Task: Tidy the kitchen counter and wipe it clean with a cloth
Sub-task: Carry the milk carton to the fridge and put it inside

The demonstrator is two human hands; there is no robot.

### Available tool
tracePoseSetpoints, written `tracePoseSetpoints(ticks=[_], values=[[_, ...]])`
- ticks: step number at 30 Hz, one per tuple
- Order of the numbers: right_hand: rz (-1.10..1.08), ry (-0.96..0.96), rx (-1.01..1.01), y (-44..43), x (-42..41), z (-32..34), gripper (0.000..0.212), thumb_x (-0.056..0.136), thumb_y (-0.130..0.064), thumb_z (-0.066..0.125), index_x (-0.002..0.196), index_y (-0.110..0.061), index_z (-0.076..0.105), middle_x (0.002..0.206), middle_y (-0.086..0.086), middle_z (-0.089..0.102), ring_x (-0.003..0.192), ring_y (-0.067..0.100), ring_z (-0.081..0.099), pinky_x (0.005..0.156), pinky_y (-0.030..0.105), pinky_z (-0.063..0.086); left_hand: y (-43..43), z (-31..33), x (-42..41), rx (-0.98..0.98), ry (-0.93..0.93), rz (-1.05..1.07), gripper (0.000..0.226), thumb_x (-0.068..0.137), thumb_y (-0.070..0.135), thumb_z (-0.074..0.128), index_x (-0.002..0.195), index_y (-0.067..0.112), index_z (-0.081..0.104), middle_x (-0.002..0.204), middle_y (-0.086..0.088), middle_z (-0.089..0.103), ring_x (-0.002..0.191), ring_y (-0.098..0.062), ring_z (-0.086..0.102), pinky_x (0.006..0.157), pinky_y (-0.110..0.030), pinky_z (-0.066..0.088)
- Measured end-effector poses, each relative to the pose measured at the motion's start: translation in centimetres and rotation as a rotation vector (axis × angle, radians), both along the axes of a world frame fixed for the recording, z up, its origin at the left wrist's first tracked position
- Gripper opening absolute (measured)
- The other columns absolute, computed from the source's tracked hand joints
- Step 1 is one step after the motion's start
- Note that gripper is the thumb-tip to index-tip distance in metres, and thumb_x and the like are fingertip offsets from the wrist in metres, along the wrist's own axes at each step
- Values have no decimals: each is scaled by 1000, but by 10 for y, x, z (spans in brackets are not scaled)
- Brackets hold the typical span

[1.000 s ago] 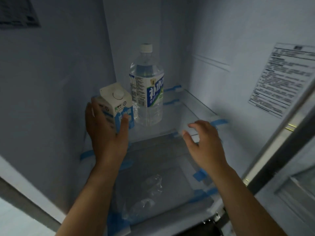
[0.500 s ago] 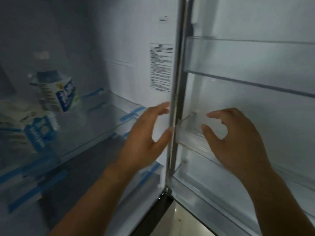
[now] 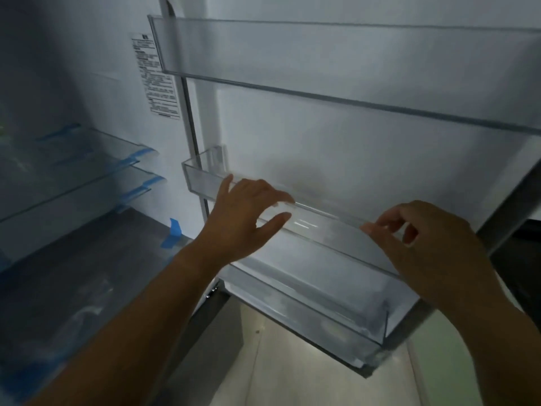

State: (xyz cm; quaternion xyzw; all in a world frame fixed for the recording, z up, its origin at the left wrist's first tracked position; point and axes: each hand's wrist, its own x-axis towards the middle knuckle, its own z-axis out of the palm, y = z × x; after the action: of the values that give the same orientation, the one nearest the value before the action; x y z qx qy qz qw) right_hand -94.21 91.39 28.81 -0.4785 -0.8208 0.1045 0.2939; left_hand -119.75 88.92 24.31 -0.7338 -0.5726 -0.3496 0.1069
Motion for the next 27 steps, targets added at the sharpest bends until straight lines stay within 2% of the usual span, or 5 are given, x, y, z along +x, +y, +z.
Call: tracePoseSetpoints(ticks=[7, 15, 19, 24, 27], values=[[115, -14, 101, -17, 32, -16, 22, 84, -18, 64, 103, -7, 63, 92, 6, 62, 85, 14, 51, 77, 29, 41, -18, -13, 52, -42, -19, 42, 49, 87, 45, 49, 129, 20, 52, 126, -5, 55, 120, -19, 46, 100, -28, 34], [134, -7, 192, -40, 25, -28, 19, 84, -10, 64, 103, -6, 64, 97, 12, 67, 86, 12, 49, 72, 26, 39, -42, -14, 56, -64, -96, 101, 47, 90, 43, 42, 127, 15, 52, 131, -6, 52, 130, -18, 39, 99, -8, 23], [177, 19, 221, -68, 15, -25, 23, 88, -18, 60, 109, -9, 64, 99, 8, 68, 88, 18, 61, 73, 25, 42, -58, -22, 48, -17, -197, 84, 44, 93, 42, 40, 122, 13, 54, 129, -7, 54, 131, -19, 39, 110, -26, 29], [188, 95, 209, -117, 1, -17, 28, 89, -29, 57, 112, -14, 63, 107, 4, 67, 97, 11, 56, 79, 16, 38, -94, -19, 28, -42, -170, 61, 67, 91, 60, 26, 130, 11, 49, 139, -9, 48, 135, -14, 30, 109, -12, 15], [127, 209, 263, -156, 3, -16, 32, 87, -34, 57, 111, -14, 62, 109, 3, 64, 99, 7, 50, 80, 10, 31, -121, -18, 16, -64, -183, 99, 76, 89, 66, 20, 135, 12, 46, 143, -10, 43, 137, -25, 33, 113, -35, 25]])
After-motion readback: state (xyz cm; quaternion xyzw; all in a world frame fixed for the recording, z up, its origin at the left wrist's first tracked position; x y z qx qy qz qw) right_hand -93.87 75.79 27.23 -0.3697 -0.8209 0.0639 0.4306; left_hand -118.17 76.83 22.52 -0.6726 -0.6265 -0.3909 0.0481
